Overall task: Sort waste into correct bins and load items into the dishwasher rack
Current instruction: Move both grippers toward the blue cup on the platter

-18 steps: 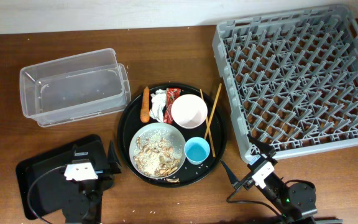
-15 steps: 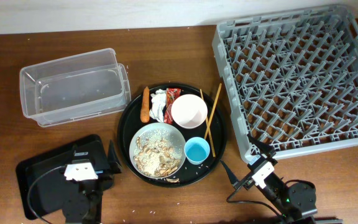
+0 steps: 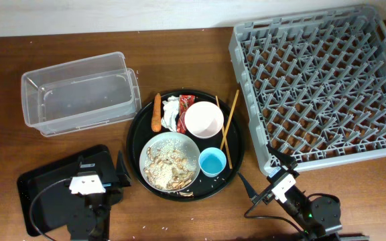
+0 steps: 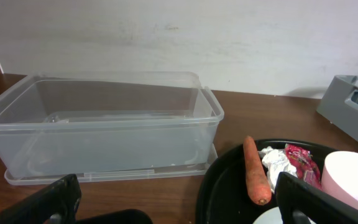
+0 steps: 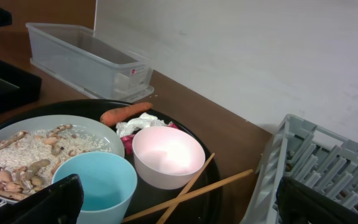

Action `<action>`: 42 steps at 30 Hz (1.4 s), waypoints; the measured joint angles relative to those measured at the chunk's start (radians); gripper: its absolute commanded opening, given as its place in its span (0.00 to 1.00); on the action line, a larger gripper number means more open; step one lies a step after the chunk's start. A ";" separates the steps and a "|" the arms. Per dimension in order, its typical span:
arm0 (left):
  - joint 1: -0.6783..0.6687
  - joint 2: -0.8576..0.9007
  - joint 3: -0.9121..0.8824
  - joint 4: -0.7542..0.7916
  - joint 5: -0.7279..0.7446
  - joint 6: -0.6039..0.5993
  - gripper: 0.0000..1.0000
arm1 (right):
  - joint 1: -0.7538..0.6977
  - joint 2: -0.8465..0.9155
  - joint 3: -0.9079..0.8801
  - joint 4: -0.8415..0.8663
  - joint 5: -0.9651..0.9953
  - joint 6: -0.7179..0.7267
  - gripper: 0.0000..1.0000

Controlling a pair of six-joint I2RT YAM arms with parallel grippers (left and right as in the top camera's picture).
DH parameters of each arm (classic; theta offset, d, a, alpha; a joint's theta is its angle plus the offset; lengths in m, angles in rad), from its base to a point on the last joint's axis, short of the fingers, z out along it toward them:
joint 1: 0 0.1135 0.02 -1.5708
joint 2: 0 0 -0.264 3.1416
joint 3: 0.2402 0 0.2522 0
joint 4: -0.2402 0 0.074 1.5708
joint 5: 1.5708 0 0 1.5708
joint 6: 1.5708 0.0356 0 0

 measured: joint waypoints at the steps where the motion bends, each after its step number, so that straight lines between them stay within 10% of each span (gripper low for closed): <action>1: 0.000 0.000 0.000 0.000 0.000 0.000 0.99 | 0.000 0.000 0.000 0.000 0.000 0.000 0.98; 12: 0.000 0.000 0.000 0.011 0.008 0.000 0.99 | 0.000 0.000 0.000 0.016 -0.001 0.000 0.98; 17: 0.002 -0.003 -0.001 0.290 0.309 0.000 0.99 | 0.000 0.000 0.011 0.085 -0.026 0.103 0.98; 22: 0.002 0.106 0.253 -0.019 0.402 0.000 0.99 | 0.000 0.088 0.288 -0.085 -0.018 0.187 0.98; 32: 0.003 1.027 1.219 -0.736 0.463 -0.001 0.99 | 0.001 1.101 1.154 -0.824 -0.023 0.240 0.98; 38: -0.062 1.189 1.246 -0.813 0.552 -0.004 0.99 | 0.011 1.341 1.186 -0.926 -0.072 0.286 0.98; 42: -0.237 1.273 1.247 -0.840 0.414 -0.006 0.61 | 0.054 1.343 1.186 -0.960 0.167 0.451 0.98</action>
